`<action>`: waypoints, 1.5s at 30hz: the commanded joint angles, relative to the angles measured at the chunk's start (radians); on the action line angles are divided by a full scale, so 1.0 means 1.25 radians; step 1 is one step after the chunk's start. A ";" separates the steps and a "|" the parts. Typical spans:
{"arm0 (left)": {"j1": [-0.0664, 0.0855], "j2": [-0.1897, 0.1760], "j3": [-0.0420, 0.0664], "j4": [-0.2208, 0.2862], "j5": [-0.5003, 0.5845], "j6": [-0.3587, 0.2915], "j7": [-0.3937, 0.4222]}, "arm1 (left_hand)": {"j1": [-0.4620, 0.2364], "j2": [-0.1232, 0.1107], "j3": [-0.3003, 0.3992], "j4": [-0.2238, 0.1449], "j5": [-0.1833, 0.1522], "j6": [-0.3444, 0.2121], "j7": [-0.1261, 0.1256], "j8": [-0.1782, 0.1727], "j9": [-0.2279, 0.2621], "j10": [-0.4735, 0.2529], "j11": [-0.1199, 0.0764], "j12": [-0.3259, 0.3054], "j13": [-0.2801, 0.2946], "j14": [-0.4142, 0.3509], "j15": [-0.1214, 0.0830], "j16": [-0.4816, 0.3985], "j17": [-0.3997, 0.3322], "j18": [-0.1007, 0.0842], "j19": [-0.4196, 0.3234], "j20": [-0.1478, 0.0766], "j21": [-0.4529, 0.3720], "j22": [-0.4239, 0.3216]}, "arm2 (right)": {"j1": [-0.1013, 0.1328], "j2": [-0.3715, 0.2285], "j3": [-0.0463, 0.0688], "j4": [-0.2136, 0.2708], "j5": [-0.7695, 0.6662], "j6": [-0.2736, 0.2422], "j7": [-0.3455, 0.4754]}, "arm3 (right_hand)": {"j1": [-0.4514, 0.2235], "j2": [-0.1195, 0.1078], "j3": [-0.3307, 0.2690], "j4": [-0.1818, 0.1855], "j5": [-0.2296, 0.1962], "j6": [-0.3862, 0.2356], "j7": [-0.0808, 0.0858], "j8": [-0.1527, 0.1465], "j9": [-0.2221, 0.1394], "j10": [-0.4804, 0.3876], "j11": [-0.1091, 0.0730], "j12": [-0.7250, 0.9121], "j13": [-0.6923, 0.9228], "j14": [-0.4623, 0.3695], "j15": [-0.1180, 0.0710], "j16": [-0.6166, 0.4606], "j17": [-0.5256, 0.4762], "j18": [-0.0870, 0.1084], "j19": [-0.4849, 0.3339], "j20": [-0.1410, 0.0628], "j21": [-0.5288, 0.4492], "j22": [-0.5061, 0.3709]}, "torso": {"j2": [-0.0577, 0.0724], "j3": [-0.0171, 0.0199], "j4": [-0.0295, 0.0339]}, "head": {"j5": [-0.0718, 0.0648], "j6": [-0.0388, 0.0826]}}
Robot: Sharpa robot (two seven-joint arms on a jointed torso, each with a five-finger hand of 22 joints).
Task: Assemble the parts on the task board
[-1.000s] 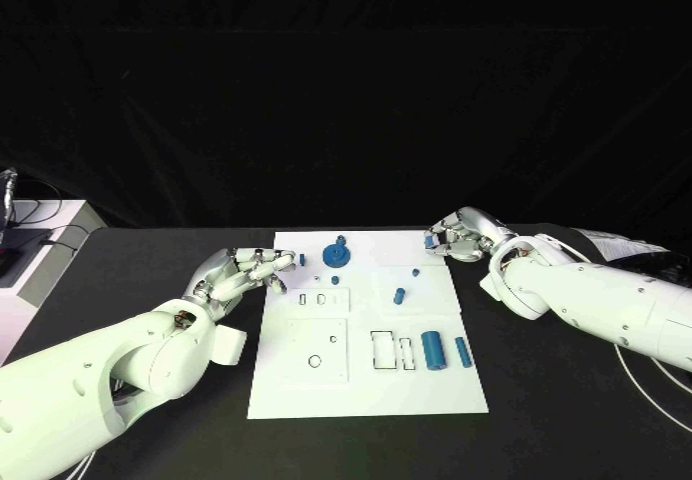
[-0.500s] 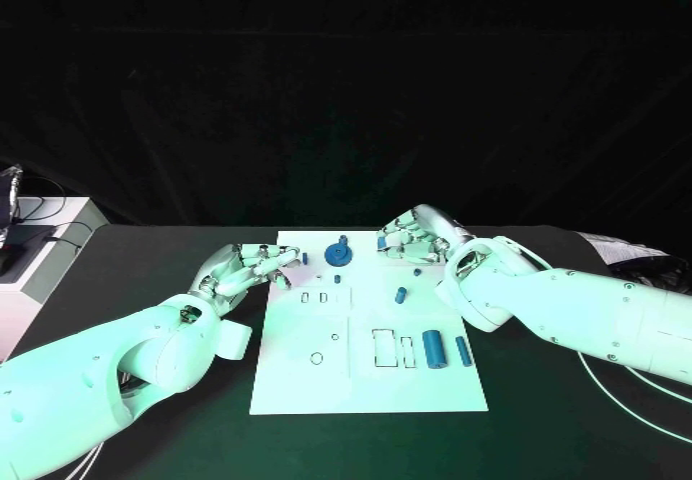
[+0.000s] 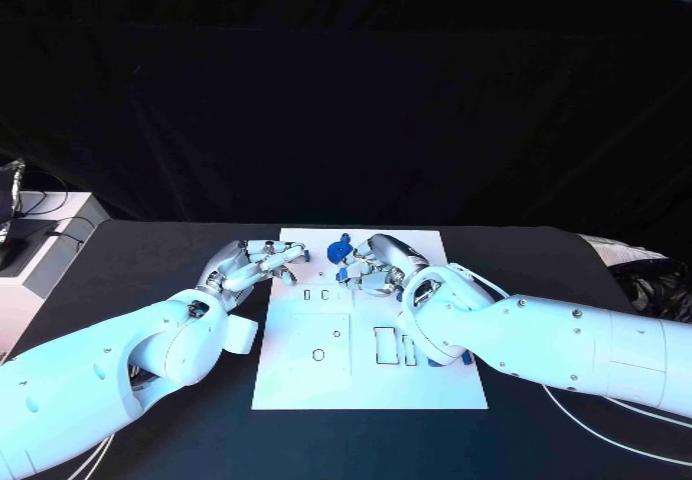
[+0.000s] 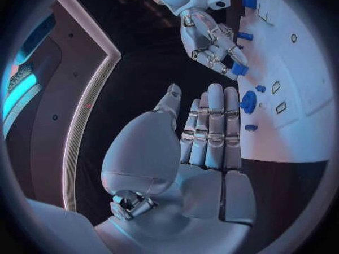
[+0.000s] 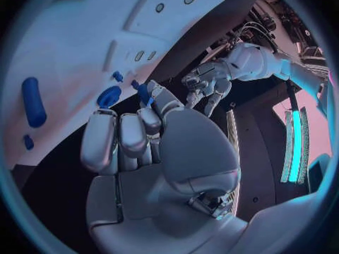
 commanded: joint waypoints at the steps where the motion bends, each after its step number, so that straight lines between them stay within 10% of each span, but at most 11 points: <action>1: 0.000 0.002 0.000 0.001 0.004 0.005 0.006 | -0.007 -0.002 -0.004 0.002 0.000 -0.003 0.000 -0.001 0.000 -0.002 0.000 0.000 0.000 -0.006 0.002 0.004 -0.001 0.005 -0.005 0.001 0.004 -0.001 | -0.012 0.006 0.000 0.003 -0.086 -0.006 -0.064 | -0.006 0.002 -0.001 -0.001 0.002 0.024 0.015 0.002 0.001 0.004 -0.005 -0.003 0.001 0.000 -0.004 -0.005 -0.003 -0.002 0.013 -0.007 -0.015 0.125 | -0.001 -0.0012 0.0024 | 0.000 -0.001; 45: 0.000 -0.006 0.000 0.003 0.004 0.004 0.003 | -0.005 -0.003 -0.005 0.002 0.000 -0.004 0.001 -0.001 0.000 -0.003 0.000 0.000 0.000 -0.006 0.002 0.005 -0.002 0.005 -0.006 0.001 0.005 -0.003 | -0.050 0.052 -0.001 -0.063 -0.160 0.004 -0.092 | -0.018 -0.017 -0.004 -0.002 0.006 0.027 0.013 0.002 0.001 0.007 -0.005 -0.005 0.005 0.000 -0.004 -0.002 -0.012 -0.002 0.014 -0.008 -0.017 0.125 | 0.000 0.0012 -0.0005 | 0.010 -0.021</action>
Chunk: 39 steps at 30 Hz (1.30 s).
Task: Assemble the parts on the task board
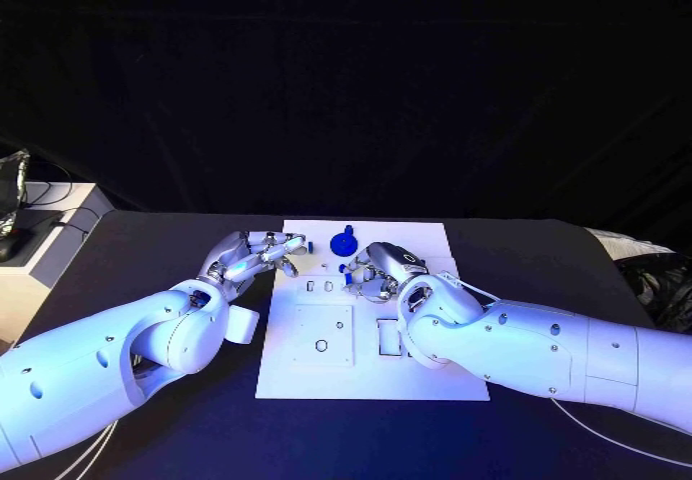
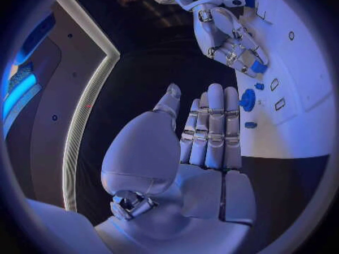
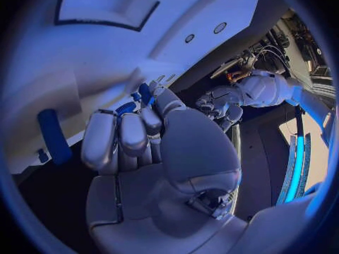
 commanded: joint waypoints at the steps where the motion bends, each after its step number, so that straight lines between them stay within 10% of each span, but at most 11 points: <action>1: 0.000 0.000 0.001 0.002 0.003 0.005 0.004 | -0.002 0.000 -0.003 0.000 0.000 -0.004 0.001 -0.001 0.000 -0.003 0.000 0.000 0.000 -0.003 -0.001 0.004 -0.001 0.005 -0.006 0.001 0.005 -0.001 | -0.002 0.002 0.000 -0.004 -0.002 0.007 0.013 | -0.003 -0.008 -0.003 -0.001 -0.001 0.019 0.016 0.003 0.001 0.003 -0.004 -0.005 0.001 -0.001 -0.004 0.000 -0.001 -0.002 0.015 -0.004 -0.004 0.126 | 0.000 -0.0001 -0.0005 | 0.000 -0.001; 39: 0.000 0.002 0.001 -0.001 0.002 0.011 0.001 | 0.004 0.002 0.005 -0.005 0.000 -0.008 0.001 -0.001 -0.001 -0.005 0.000 -0.001 0.000 -0.004 -0.001 0.005 -0.001 0.005 -0.007 0.001 0.008 -0.002 | -0.003 0.003 0.000 -0.013 0.002 0.006 0.014 | 0.002 -0.071 -0.018 0.052 0.005 -0.053 0.042 0.001 0.000 -0.033 0.013 -0.047 -0.041 -0.004 0.008 -0.002 -0.014 0.004 0.013 0.009 -0.021 0.123 | 0.000 0.0004 -0.0012 | 0.002 -0.007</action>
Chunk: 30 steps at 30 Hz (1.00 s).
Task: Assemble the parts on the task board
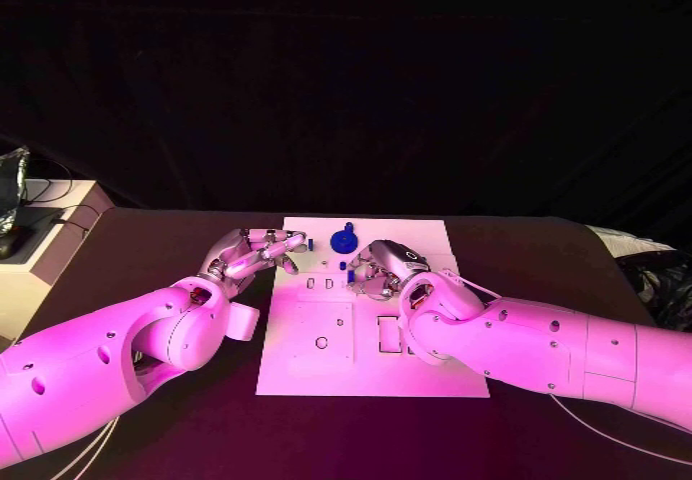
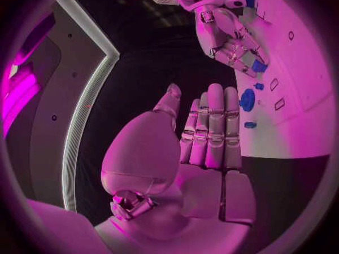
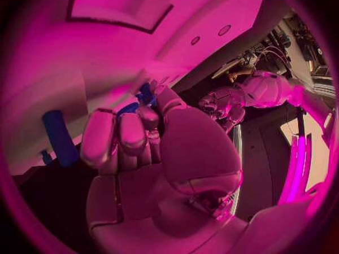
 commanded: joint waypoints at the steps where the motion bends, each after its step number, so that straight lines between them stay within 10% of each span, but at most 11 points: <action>1: 0.000 0.001 0.001 0.001 0.002 0.011 0.003 | 0.005 0.001 0.003 -0.004 0.000 -0.007 -0.001 -0.002 -0.001 -0.007 0.001 -0.001 0.000 -0.005 0.000 0.005 -0.001 0.005 -0.007 0.001 0.003 -0.001 | -0.001 0.000 0.000 0.000 -0.003 0.003 0.010 | 0.001 -0.013 0.000 0.010 0.004 -0.013 0.001 0.002 0.000 -0.011 0.002 -0.010 -0.011 -0.002 0.006 -0.003 -0.002 0.005 0.010 0.006 -0.005 0.122 | 0.000 -0.0003 -0.0004 | 0.000 -0.001; 21: -0.001 0.004 0.001 -0.002 -0.001 0.012 -0.001 | 0.005 0.000 0.003 -0.005 0.000 -0.010 -0.001 -0.001 -0.001 -0.008 0.001 -0.001 0.000 -0.006 0.000 0.005 -0.002 0.005 -0.008 0.001 0.003 -0.002 | -0.001 -0.009 0.001 0.021 0.009 -0.046 0.034 | 0.015 -0.024 -0.070 0.039 0.023 -0.063 0.013 0.001 -0.001 -0.041 0.011 -0.029 -0.072 -0.003 0.013 -0.003 -0.004 0.009 0.010 0.014 -0.016 0.121 | 0.000 0.0006 0.0001 | 0.001 -0.003; 30: -0.001 0.009 0.001 -0.015 -0.039 0.018 -0.044 | -0.012 -0.025 -0.009 -0.002 0.000 -0.046 0.001 -0.006 -0.003 0.007 -0.003 0.025 0.008 -0.002 -0.002 0.012 0.002 0.004 -0.006 0.000 0.005 -0.002 | 0.012 -0.056 0.017 0.087 0.104 -0.111 0.114 | -0.001 -0.066 -0.094 0.105 0.020 -0.074 0.015 0.002 0.000 -0.039 0.015 -0.011 -0.068 -0.003 0.017 0.003 0.002 0.010 0.012 0.017 -0.011 0.122 | -0.003 0.0013 -0.0031 | 0.006 0.002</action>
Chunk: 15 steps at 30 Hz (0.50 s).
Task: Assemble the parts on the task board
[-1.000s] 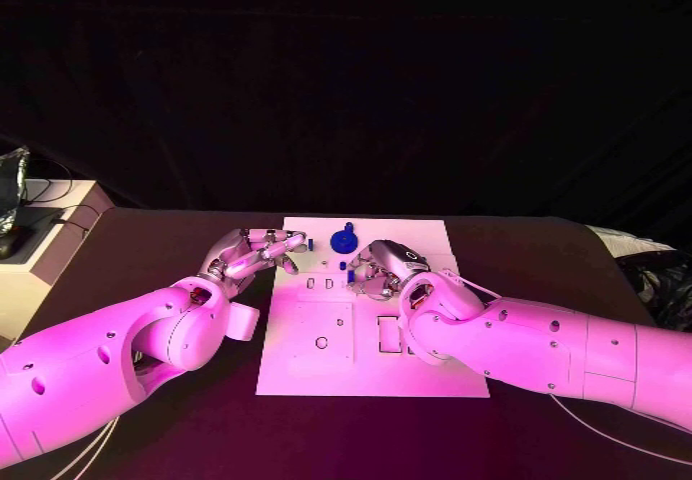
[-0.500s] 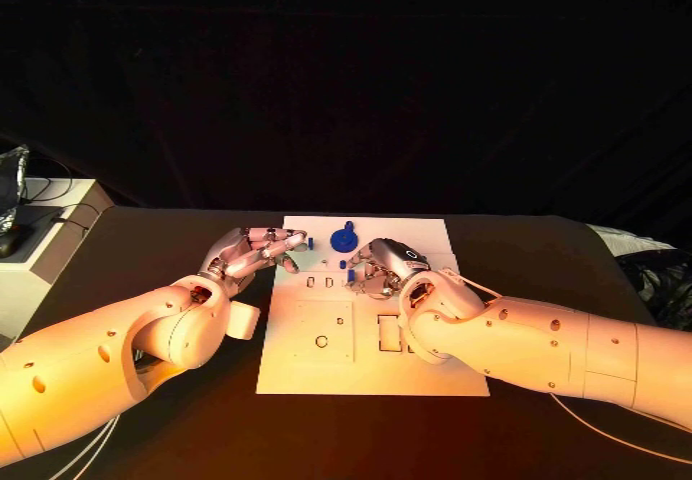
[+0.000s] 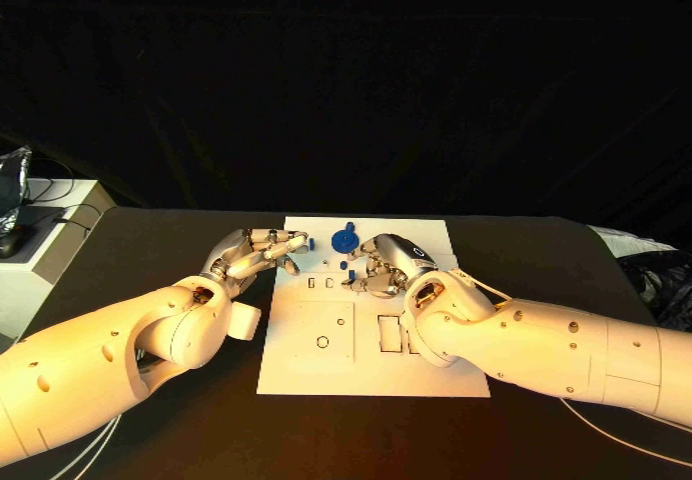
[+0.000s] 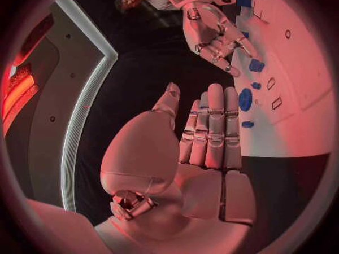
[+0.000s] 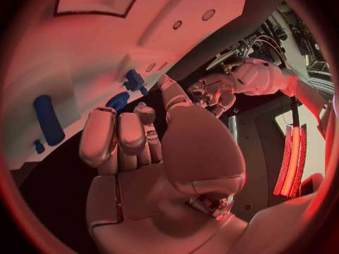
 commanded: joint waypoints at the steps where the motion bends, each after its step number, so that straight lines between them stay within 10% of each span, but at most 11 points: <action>1: 0.000 0.005 0.001 -0.007 -0.034 0.017 -0.037 | -0.004 -0.019 0.001 0.004 -0.001 -0.031 0.005 0.003 0.002 0.000 -0.002 0.029 0.010 -0.001 -0.003 0.014 0.009 0.003 0.000 -0.005 0.007 0.000 | 0.012 -0.019 0.006 0.025 0.095 -0.057 0.095 | 0.001 -0.015 -0.005 0.029 -0.002 -0.003 0.002 0.002 0.000 -0.002 0.001 0.007 0.003 0.000 0.008 0.004 0.003 0.010 0.012 0.006 0.002 0.122 | -0.003 0.0008 -0.0030 | 0.002 0.005; 9: 0.003 0.017 0.001 -0.031 -0.105 0.006 -0.148 | -0.001 -0.048 0.052 0.021 -0.002 -0.068 0.022 0.036 0.003 -0.075 0.002 0.175 0.078 -0.007 -0.003 0.078 0.051 0.008 0.010 -0.010 0.039 0.021 | 0.048 -0.056 0.018 0.028 0.249 -0.055 0.228 | 0.013 0.038 -0.003 -0.024 0.002 0.004 0.002 0.001 0.000 -0.007 0.000 0.008 0.001 -0.001 0.007 0.003 0.003 0.010 0.010 0.005 -0.002 0.121 | -0.012 0.0069 -0.0116 | 0.010 0.011; 12: 0.013 0.026 0.001 -0.053 -0.135 0.007 -0.199 | -0.021 -0.019 0.053 0.038 0.000 -0.053 0.021 0.052 0.007 -0.063 -0.003 0.210 0.097 -0.010 -0.004 0.082 0.054 0.007 0.003 -0.009 0.039 0.023 | 0.062 -0.067 0.020 0.012 0.314 -0.037 0.256 | 0.015 0.055 0.000 -0.036 0.016 0.039 -0.008 0.013 0.004 -0.007 -0.006 0.009 0.002 -0.001 0.004 0.003 0.002 0.010 0.010 0.004 -0.004 0.121 | -0.016 0.0099 -0.0128 | 0.012 0.009; 15: 0.027 0.041 0.000 -0.078 -0.186 0.017 -0.253 | -0.051 -0.013 0.022 0.051 0.021 -0.040 -0.001 0.103 0.021 -0.099 -0.027 0.383 0.213 0.010 -0.027 0.172 0.105 0.010 0.025 -0.025 0.097 0.059 | 0.076 -0.084 0.021 -0.003 0.371 -0.016 0.280 | 0.004 0.070 -0.006 -0.043 0.034 0.088 -0.029 0.030 0.022 -0.008 -0.019 0.005 0.000 0.000 -0.007 0.003 0.005 0.007 0.010 -0.005 0.000 0.122 | -0.019 0.0127 -0.0128 | 0.016 0.008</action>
